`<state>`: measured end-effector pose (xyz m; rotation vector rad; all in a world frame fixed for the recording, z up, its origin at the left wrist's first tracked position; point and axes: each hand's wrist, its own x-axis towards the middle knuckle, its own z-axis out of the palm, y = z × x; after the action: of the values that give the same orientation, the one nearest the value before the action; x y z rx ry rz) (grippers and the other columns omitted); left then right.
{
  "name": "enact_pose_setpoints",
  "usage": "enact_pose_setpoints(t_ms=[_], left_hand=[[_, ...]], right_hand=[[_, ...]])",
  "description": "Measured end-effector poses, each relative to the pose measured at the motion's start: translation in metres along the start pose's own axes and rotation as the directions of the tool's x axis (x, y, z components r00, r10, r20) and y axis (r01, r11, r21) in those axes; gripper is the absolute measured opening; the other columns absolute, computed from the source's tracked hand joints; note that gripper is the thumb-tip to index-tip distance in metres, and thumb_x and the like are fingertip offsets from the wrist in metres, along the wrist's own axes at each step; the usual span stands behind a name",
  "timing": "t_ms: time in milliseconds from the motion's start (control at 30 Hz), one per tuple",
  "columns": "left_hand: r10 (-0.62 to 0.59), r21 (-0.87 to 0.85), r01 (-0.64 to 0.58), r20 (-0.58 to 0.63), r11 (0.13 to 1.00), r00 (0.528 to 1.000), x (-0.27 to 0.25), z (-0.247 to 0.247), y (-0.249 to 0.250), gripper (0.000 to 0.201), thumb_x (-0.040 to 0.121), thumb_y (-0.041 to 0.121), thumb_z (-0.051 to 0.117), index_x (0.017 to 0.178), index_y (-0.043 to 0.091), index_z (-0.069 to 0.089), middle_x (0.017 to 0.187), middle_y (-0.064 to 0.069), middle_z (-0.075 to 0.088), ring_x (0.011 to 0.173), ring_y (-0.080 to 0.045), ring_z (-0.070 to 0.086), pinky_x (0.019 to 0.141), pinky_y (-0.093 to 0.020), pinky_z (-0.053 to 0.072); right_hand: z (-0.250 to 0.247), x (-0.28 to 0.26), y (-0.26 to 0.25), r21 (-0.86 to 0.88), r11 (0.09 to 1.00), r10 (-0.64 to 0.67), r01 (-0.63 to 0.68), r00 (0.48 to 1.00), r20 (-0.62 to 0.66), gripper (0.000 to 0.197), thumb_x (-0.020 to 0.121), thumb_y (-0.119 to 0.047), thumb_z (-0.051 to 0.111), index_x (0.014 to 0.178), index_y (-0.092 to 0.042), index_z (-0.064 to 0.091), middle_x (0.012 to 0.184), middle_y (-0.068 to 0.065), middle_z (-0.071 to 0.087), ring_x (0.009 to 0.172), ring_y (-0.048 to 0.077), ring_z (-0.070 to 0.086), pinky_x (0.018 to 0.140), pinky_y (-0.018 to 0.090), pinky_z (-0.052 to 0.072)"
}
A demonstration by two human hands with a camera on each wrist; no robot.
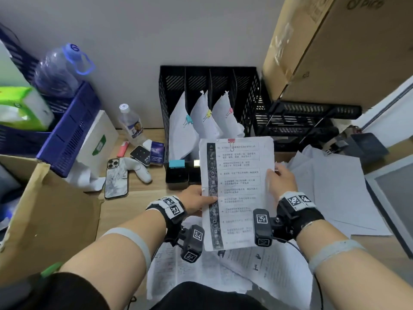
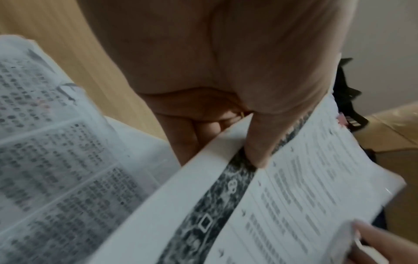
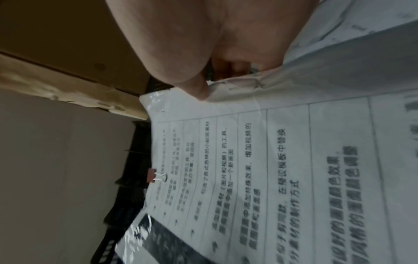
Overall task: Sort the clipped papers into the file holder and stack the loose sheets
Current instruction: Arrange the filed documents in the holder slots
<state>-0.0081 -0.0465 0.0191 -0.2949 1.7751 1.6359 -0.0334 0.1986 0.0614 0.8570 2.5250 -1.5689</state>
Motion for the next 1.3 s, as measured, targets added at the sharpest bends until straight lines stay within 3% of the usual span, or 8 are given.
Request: enact_pose_setpoints(t_ms=[133,267,400,533,667,833,1067,1300], left_hand=[[0.217,0.223,-0.196,-0.072,0.955,0.974,0.002,0.01,0.026,0.011,0.097,0.016,0.061,0.099,0.013,0.072,0.103,-0.007,0.075,0.098,-0.025,0.072,0.095,-0.047,0.056],[0.462,0.374,-0.409,-0.061,0.833,0.885,0.003,0.028,0.058,0.019,0.098,0.017,0.057,0.091,0.016,0.074,0.09,-0.002,0.075,0.088,-0.016,0.07,0.09,-0.038,0.055],[0.541,0.437,-0.532,0.115,0.726,0.833,0.007,0.053,0.078,0.05,0.087,0.01,0.051,0.13,0.032,0.065,0.127,0.005,0.069,0.121,-0.011,0.062,0.108,-0.031,0.046],[0.563,0.36,-0.596,0.203,0.718,0.801,0.009,0.06,0.097,0.056,0.085,0.033,0.076,0.138,0.03,0.057,0.136,0.016,0.06,0.125,-0.001,0.056,0.108,-0.023,0.043],[0.468,0.444,-0.435,0.038,0.784,0.883,0.031,0.054,0.121,0.065,0.094,0.034,0.063,0.152,0.034,0.034,0.117,-0.002,0.063,0.104,-0.016,0.063,0.094,-0.026,0.05],[0.379,0.863,-0.162,-0.037,0.479,0.925,0.062,0.043,0.139,0.084,0.087,0.023,0.048,0.153,0.046,0.002,0.109,-0.009,0.055,0.083,-0.029,0.059,0.079,-0.039,0.056],[0.343,0.842,0.072,-0.294,0.534,0.892,0.074,0.021,0.143,0.062,0.083,0.021,0.059,0.131,0.027,0.022,0.111,-0.017,0.05,0.08,-0.036,0.061,0.064,-0.04,0.053],[0.439,0.769,0.018,-0.384,0.639,0.812,0.071,-0.006,0.147,0.051,0.09,0.043,0.057,0.125,0.015,0.032,0.087,-0.002,0.059,0.077,-0.028,0.058,0.068,-0.034,0.046]], right_hand=[[-0.003,-0.008,-0.013,-0.101,0.99,-0.12,0.102,0.973,-0.198,0.063,0.081,-0.021,0.07,0.134,-0.012,0.039,0.132,0.013,0.045,0.115,0.029,0.054,0.101,0.041,0.045],[-0.001,-0.041,-0.039,-0.028,0.996,-0.075,0.085,0.962,0.264,0.086,0.072,-0.051,0.078,0.141,-0.025,0.033,0.123,0.0,0.055,0.11,0.019,0.058,0.09,0.037,0.054],[0.008,-0.054,-0.063,-0.069,0.994,-0.063,0.087,0.954,0.294,0.051,0.078,-0.06,0.068,0.11,-0.02,0.066,0.108,-0.002,0.067,0.097,0.016,0.064,0.088,0.034,0.055],[-0.008,-0.035,-0.081,-0.02,0.999,0.031,-0.03,0.997,0.066,0.026,0.096,-0.029,0.051,0.104,-0.006,0.059,0.115,0.019,0.066,0.103,0.035,0.064,0.077,0.036,0.053],[-0.024,-0.014,-0.083,-0.1,0.991,-0.084,0.088,0.995,0.045,0.027,0.095,-0.017,0.047,0.116,-0.003,0.058,0.117,0.018,0.066,0.11,0.036,0.06,0.083,0.031,0.045],[-0.031,-0.007,-0.089,-0.145,0.971,-0.168,0.191,0.973,0.157,0.03,0.097,-0.017,0.047,0.122,-0.007,0.06,0.121,0.011,0.065,0.113,0.031,0.058,0.087,0.024,0.038],[-0.027,0.008,-0.11,-0.115,0.945,-0.26,0.307,0.915,0.309,0.036,0.097,-0.011,0.049,0.132,-0.008,0.056,0.13,0.009,0.062,0.119,0.026,0.056,0.09,0.023,0.037],[-0.003,0.023,-0.147,-0.124,0.879,-0.386,0.461,0.839,0.384,0.037,0.098,-0.009,0.048,0.134,-0.007,0.054,0.134,0.009,0.059,0.125,0.025,0.053,0.09,0.018,0.034]])
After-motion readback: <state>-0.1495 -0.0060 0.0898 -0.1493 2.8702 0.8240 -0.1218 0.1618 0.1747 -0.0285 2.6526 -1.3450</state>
